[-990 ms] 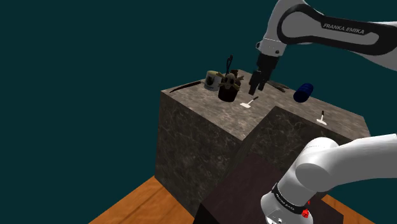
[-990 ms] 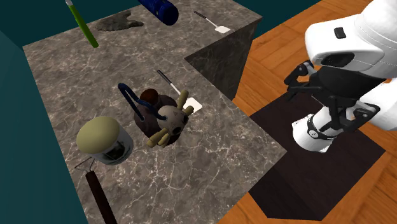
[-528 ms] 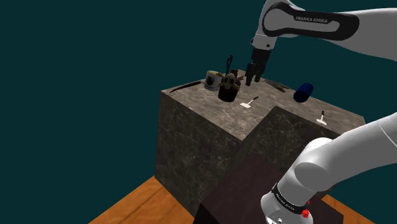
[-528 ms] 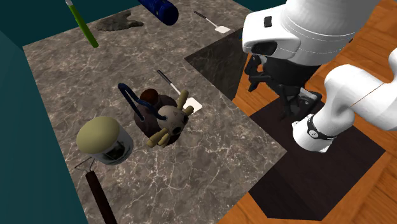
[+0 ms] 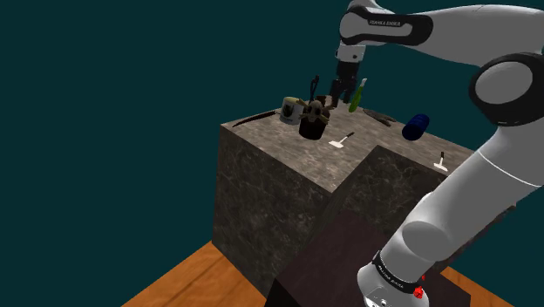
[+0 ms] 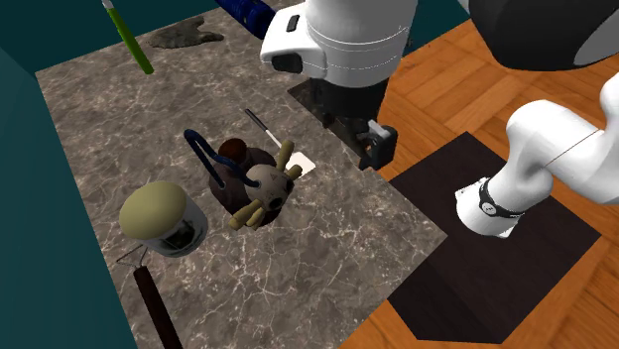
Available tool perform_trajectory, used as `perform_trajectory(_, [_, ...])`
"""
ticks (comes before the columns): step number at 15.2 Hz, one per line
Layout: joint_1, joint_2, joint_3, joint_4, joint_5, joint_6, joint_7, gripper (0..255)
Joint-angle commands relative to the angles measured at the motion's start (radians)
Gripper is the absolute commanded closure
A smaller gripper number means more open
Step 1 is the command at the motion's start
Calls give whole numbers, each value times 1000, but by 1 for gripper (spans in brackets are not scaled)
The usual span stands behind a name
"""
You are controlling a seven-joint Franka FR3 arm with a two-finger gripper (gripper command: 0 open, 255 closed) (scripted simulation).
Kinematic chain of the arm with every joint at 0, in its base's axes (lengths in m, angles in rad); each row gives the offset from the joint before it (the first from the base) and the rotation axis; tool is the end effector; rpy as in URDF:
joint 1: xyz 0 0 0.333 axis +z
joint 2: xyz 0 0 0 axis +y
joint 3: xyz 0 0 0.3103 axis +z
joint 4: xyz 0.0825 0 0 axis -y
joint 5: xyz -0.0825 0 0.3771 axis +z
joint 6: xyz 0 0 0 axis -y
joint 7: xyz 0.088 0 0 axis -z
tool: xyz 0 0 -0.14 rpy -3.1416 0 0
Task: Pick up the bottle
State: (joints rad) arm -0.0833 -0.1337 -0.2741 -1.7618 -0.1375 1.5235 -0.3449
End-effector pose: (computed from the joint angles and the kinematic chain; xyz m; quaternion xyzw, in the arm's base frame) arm 0.4551 -0.1986 0.5619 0.9972 -0.0036 -0.0687 0.0289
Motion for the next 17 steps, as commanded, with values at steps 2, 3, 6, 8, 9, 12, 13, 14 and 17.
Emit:
perform_trajectory(2, [-22, 133, -33, 143, 14, -25, -57, 0])
perform_trajectory(3, [-32, 179, -42, 196, 21, -38, -75, 0])
perform_trajectory(6, [-66, 321, -65, 370, 47, -86, -127, 0])
perform_trajectory(8, [-65, 313, -63, 332, 44, -56, -122, 0])
perform_trajectory(9, [-64, 309, -63, 314, 43, -42, -119, 0])
perform_trajectory(12, [-62, 301, -62, 262, 41, 1, -112, 0])
perform_trajectory(13, [-61, 298, -61, 246, 40, 15, -110, 0])
perform_trajectory(14, [-61, 297, -61, 237, 40, 23, -109, 0])
perform_trajectory(17, [-60, 297, -61, 232, 40, 28, -107, 255])
